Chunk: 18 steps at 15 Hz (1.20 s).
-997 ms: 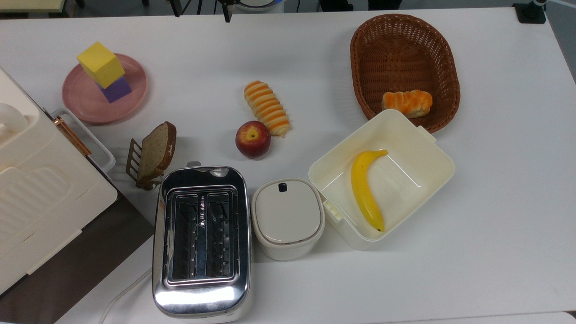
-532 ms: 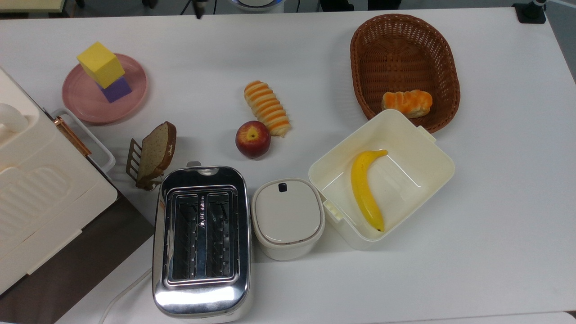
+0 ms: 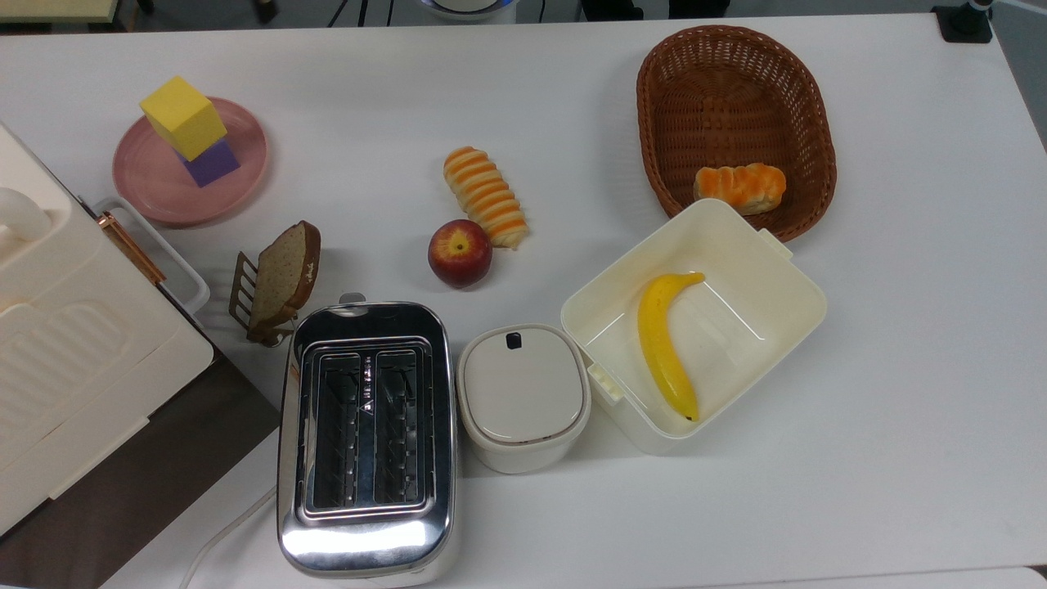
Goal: Put the yellow cube on the table
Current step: 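Move the gripper over the yellow cube on the pink plate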
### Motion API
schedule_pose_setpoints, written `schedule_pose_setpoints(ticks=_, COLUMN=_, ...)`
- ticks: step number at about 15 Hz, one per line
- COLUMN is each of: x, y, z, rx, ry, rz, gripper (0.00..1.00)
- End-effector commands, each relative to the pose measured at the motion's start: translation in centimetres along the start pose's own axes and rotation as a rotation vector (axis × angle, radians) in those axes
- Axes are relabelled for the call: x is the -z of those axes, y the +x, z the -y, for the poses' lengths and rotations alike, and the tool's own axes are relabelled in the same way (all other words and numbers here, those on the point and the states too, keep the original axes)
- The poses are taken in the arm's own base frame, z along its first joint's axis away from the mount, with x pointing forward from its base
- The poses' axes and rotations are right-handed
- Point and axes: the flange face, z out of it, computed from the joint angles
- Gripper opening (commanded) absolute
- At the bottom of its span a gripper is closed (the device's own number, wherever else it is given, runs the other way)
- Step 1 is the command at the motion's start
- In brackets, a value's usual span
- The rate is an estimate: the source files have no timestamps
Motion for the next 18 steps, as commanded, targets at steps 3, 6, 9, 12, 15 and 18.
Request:
schedule_pose_setpoints(ticks=3, x=-4.5, y=3.4, z=-3.3, rx=-0.082, ry=-0.060, rz=-0.042, gripper=1.00)
schedule_pose_setpoints(ticks=6, x=-4.9, y=3.4, z=-7.8, rx=-0.157, ry=-0.073, rz=-0.036, gripper=1.00)
schedule_pose_setpoints(ticks=9, x=-5.2, y=2.9, z=-10.9, rx=-0.212, ry=-0.075, rz=-0.018, gripper=1.00)
schedule_pose_setpoints(ticks=12, x=-7.8, y=2.1, z=-11.7, rx=-0.189, ry=-0.081, rz=0.032, gripper=1.00)
schedule_pose_setpoints(ticks=15, x=-9.4, y=2.2, z=-12.0, rx=-0.167, ry=-0.091, rz=0.062, gripper=1.00)
schedule_pose_setpoints(ticks=18, x=-11.0, y=2.6, z=-11.9, rx=-0.167, ry=-0.104, rz=0.079, gripper=1.00)
